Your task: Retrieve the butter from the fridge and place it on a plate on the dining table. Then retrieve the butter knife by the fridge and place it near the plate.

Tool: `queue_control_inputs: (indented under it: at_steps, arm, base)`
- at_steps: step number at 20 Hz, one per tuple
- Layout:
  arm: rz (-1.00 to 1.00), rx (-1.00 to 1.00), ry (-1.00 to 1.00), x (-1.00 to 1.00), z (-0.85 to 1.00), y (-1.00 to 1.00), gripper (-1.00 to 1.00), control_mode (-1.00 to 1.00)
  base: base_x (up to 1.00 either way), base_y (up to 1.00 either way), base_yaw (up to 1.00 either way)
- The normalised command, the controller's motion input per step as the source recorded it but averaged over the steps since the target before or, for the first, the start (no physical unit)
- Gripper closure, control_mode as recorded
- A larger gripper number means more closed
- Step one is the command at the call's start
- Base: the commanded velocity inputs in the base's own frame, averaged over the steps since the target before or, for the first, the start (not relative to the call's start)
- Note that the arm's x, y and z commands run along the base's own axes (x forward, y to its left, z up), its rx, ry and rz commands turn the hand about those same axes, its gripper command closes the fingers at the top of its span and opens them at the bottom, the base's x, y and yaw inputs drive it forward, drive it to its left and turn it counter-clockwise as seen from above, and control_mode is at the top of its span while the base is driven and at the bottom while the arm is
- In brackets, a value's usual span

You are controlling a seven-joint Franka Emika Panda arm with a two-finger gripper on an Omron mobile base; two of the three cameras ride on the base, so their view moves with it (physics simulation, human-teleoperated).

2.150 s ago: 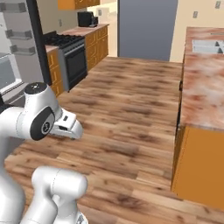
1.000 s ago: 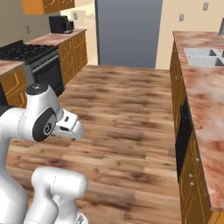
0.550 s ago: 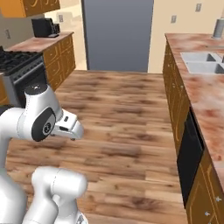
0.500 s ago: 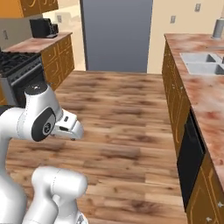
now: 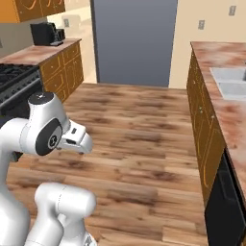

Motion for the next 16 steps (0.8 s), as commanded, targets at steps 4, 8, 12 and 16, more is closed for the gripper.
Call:
queue_control_inputs:
  at_steps: [4, 8, 12, 16]
  arm:
    - [0.0, 0.0, 0.0, 0.0, 0.0, 0.0, -1.0, 1.0]
    - [0.0, 0.0, 0.0, 0.0, 0.0, 0.0, -1.0, 1.0]
    - [0.0, 0.0, 0.0, 0.0, 0.0, 0.0, -1.0, 1.0]
    - [0.0, 0.0, 0.0, 0.0, 0.0, 0.0, -1.0, 1.0]
  base:
    - [1.0, 0.0, 0.31]
    - [1.0, 0.03, 0.33]
    - [0.95, 0.0, 0.53]
    - [0.78, -0.08, 0.68]
